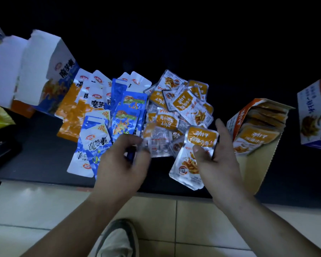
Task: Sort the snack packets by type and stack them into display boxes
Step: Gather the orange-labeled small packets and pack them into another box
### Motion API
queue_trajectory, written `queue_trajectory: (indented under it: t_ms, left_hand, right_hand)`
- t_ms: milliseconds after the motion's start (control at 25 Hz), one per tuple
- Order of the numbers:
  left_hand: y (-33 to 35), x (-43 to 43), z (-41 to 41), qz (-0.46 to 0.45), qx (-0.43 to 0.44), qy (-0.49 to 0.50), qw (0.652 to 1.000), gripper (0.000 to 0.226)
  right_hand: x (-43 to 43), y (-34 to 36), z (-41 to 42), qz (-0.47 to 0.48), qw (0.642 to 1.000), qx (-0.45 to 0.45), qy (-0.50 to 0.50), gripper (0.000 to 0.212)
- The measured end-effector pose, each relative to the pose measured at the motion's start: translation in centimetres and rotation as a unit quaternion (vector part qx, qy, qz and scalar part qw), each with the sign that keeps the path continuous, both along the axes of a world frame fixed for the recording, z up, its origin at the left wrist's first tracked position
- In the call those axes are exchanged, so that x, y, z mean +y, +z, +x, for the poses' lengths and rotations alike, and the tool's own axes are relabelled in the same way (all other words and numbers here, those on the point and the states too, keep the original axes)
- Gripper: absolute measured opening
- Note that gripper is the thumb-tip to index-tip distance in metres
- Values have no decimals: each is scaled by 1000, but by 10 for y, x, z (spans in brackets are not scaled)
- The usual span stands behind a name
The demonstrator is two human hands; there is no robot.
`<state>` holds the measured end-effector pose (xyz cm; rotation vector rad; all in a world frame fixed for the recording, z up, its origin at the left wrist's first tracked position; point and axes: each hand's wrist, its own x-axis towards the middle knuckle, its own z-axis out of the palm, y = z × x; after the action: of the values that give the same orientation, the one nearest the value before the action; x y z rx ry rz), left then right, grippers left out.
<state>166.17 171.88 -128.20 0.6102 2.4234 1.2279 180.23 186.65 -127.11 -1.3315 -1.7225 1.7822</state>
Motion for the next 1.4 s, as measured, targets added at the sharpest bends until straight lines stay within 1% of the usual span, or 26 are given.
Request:
queue_trajectory:
  t_ms: [40, 120, 160, 200, 240, 280, 360, 400, 480, 520, 560, 640, 680, 720, 760, 800, 880, 960, 1040, 1080, 1120, 1200, 1320, 1400]
  left_hand:
    - [9, 4, 1, 29, -59, 33, 997, 12]
    - [22, 9, 4, 88, -161, 56, 981, 24]
    - [26, 13, 8, 135, -236, 59, 961, 24]
    - [29, 17, 14, 176, -321, 53, 929, 23]
    - [30, 20, 21, 196, -380, 42, 903, 20]
    - [30, 21, 28, 191, -380, 18, 905, 17]
    - [25, 20, 37, 129, -276, -28, 952, 9]
    - [24, 20, 41, 109, -238, -35, 965, 8]
    - [23, 20, 44, 104, -214, -37, 971, 16]
    - [23, 21, 46, 104, -205, -43, 972, 18]
    - [23, 21, 47, 105, -172, -61, 978, 19]
    - [22, 22, 50, 76, -18, -129, 989, 23]
    - [23, 24, 52, 58, 49, -157, 985, 32]
    - [24, 27, 57, 52, 69, -175, 981, 43]
    - [27, 30, 63, 54, 38, -184, 981, 51]
    - [31, 34, 72, 63, -11, -193, 979, 57]
    - [38, 43, 91, 68, -114, -211, 968, 63]
    - [48, 56, 106, 75, -214, -213, 950, 66]
    - [55, 68, 120, 104, -289, -209, 928, 67]
    - [57, 72, 126, 109, -301, -221, 921, 68]
    - [59, 75, 130, 114, -295, -231, 920, 70]
    - [59, 83, 131, 123, -250, -245, 928, 71]
    - [60, 99, 127, 147, -181, -287, 929, 68]
    - [60, 111, 128, 150, -191, -286, 927, 67]
  right_hand:
    - [1, 1, 1, 1, 1000, -2, 10, 69]
    - [1, 3, 1, 10, 1000, -7, 28, 60]
    - [0, 4, 1, 15, 999, -10, 29, 56]
    - [-1, 4, 2, 15, 1000, -10, 26, 52]
    - [-2, 4, 3, 10, 1000, -10, 21, 49]
    - [-4, 6, 3, 4, 1000, -7, 16, 48]
    - [-5, 13, 3, -18, 1000, 7, -4, 46]
    - [-5, 16, 4, -27, 999, 20, -16, 43]
    - [-6, 19, 8, -30, 998, 51, -32, 30]
    - [-9, 21, 8, -25, 998, 58, -24, 23]
    - [-11, 23, 8, -23, 998, 55, -9, 21]
    - [-15, 28, 8, -15, 999, 48, 12, 30]
    - [-15, 30, 9, -8, 999, 50, 11, 34]
    - [-12, 33, 13, 0, 998, 57, 2, 37]
    - [-9, 37, 18, 7, 998, 66, -6, 41]
    - [-4, 41, 24, 9, 997, 72, -10, 46]
    - [4, 51, 36, 7, 997, 83, -9, 58]
    - [12, 57, 49, 3, 996, 86, -30, 56]
    - [20, 58, 64, -6, 993, 99, -66, 50]
    - [21, 58, 69, -4, 992, 100, -75, 48]
    - [23, 59, 74, 8, 993, 96, -73, 48]
    - [29, 63, 84, 31, 995, 80, -54, 45]
    - [53, 74, 100, 58, 997, 54, 0, 42]
    - [74, 83, 111, 99, 994, 29, 43, 44]
